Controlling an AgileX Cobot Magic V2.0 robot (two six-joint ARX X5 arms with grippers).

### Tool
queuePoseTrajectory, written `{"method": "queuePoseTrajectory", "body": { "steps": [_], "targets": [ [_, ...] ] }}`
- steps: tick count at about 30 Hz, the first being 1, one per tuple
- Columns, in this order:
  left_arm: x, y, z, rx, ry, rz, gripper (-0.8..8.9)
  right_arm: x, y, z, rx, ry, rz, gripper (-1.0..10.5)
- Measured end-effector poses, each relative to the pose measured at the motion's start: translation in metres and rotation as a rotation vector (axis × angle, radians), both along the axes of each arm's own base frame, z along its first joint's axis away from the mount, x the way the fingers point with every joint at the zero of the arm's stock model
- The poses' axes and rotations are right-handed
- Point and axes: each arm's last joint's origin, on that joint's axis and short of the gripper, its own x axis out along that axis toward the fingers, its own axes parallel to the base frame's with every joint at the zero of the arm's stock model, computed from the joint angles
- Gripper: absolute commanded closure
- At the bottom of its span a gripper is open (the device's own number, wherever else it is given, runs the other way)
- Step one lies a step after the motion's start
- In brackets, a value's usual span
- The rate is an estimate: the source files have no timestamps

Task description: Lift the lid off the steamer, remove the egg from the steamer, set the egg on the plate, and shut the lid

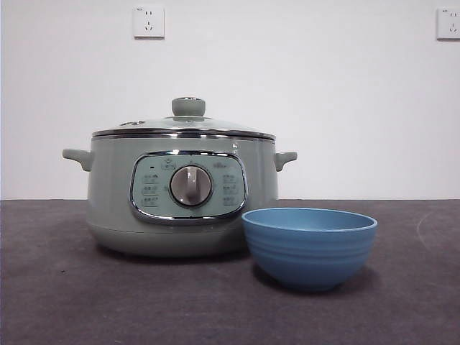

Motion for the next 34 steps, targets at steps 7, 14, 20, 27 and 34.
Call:
{"method": "queuePoseTrajectory", "body": {
  "steps": [7,14,20,27,34],
  "targets": [
    [0.006,0.001,-0.041,-0.050,0.107,0.032,8.17,0.000,0.000,0.000,0.000,0.000,0.000,9.5],
    [0.004,0.002,-0.050,-0.062,0.199,0.070,8.17,0.000,0.000,0.000,0.000,0.000,0.000,9.5],
    [0.004,0.002,-0.050,-0.063,0.197,0.067,8.17,0.000,0.000,0.000,0.000,0.000,0.000,9.5],
    [0.004,0.002,-0.050,-0.063,0.197,0.067,8.17,0.000,0.000,0.000,0.000,0.000,0.000,9.5],
    [0.004,0.002,-0.050,-0.063,0.197,0.067,8.17,0.000,0.000,0.000,0.000,0.000,0.000,9.5]
  ]
}}
